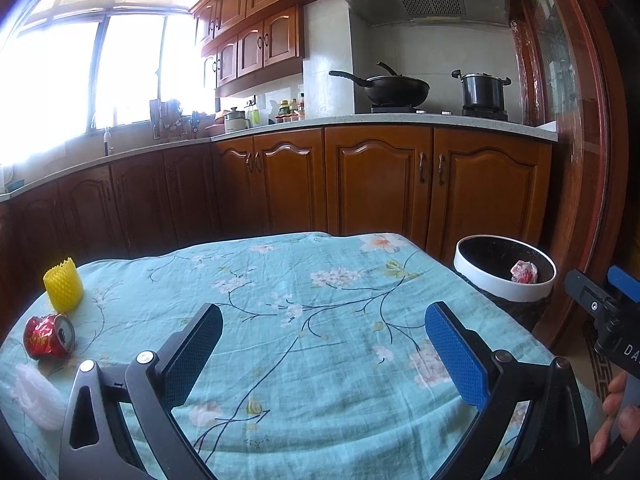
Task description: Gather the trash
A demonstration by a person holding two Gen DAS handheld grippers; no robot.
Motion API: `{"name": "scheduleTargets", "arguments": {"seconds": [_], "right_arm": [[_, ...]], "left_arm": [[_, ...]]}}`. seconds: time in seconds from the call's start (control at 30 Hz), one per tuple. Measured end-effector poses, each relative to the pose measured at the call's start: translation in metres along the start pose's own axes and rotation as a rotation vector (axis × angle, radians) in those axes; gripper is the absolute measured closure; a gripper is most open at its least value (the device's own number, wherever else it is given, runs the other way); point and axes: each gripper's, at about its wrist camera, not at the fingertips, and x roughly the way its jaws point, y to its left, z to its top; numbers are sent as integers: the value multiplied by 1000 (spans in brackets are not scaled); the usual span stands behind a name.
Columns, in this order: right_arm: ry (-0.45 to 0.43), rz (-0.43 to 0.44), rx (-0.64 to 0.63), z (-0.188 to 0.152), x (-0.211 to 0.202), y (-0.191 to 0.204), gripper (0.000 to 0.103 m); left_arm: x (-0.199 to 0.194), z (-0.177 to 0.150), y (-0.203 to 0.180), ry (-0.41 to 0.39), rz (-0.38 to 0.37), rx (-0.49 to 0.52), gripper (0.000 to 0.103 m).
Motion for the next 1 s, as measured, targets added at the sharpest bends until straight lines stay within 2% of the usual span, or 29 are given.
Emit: {"name": "scheduleTargets", "arguments": {"seconds": [1.0], "right_arm": [[2, -1, 8, 0, -2, -3, 0]], "left_arm": [[2, 1, 3, 8, -8, 3, 1]]}}
